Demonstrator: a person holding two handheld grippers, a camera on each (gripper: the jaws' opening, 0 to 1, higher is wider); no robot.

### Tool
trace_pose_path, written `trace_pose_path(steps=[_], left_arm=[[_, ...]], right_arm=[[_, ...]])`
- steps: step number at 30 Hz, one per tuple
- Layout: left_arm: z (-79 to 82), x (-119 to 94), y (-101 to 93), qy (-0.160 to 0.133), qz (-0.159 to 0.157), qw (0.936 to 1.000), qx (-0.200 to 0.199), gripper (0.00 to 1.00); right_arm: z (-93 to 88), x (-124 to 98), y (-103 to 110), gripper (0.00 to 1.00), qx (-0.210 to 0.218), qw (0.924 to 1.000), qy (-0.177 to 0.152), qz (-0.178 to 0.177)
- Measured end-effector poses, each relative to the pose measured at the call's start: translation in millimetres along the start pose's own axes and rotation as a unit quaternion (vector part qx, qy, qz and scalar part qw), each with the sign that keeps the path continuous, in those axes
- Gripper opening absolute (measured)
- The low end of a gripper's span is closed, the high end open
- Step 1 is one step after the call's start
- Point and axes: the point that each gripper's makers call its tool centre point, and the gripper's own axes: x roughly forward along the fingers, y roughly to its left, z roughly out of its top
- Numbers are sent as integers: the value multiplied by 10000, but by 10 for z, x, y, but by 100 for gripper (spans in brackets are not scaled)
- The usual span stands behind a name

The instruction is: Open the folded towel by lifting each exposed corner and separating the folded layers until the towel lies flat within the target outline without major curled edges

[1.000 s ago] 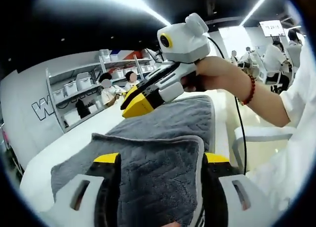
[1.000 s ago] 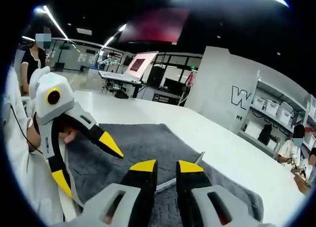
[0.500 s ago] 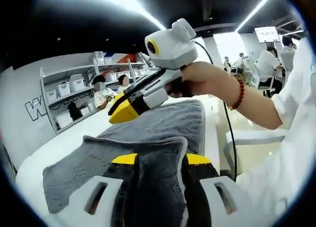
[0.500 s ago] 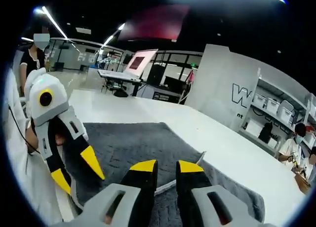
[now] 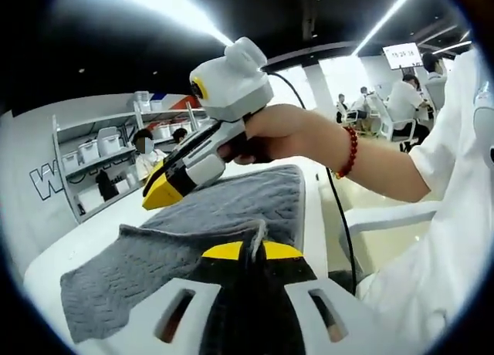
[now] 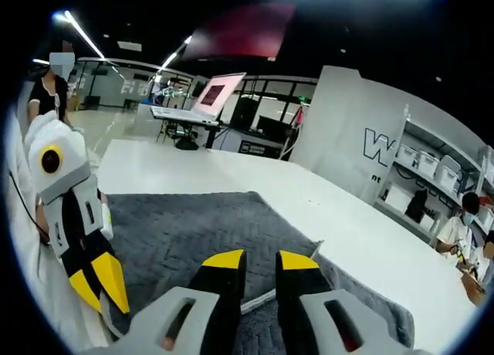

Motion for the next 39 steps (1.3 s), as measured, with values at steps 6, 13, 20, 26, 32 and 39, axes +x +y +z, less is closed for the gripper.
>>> trace_pose_path(steps=[6, 13, 20, 26, 32, 39], left_arm=[[32, -17, 0, -172, 44, 9998, 59, 2], [53, -32, 41, -257, 166, 9995, 21, 2], [55, -44, 52, -298, 197, 9994, -35, 2], [65, -52, 69, -338, 228, 9991, -86, 2], [70, -65, 74, -363, 246, 9990, -89, 2], [81, -64, 72, -392, 237, 9989, -77, 2]], right_arm=[[-43, 77, -52, 11, 51, 9999, 94, -17], [-81, 138, -116, 13, 145, 9997, 173, -80], [-167, 198, -146, 19, 201, 9992, 330, -129], [-201, 226, -204, 23, 280, 9988, 356, -205], [-203, 255, -266, 25, 399, 9984, 314, -259], [-234, 313, -312, 26, 464, 9978, 405, -264]])
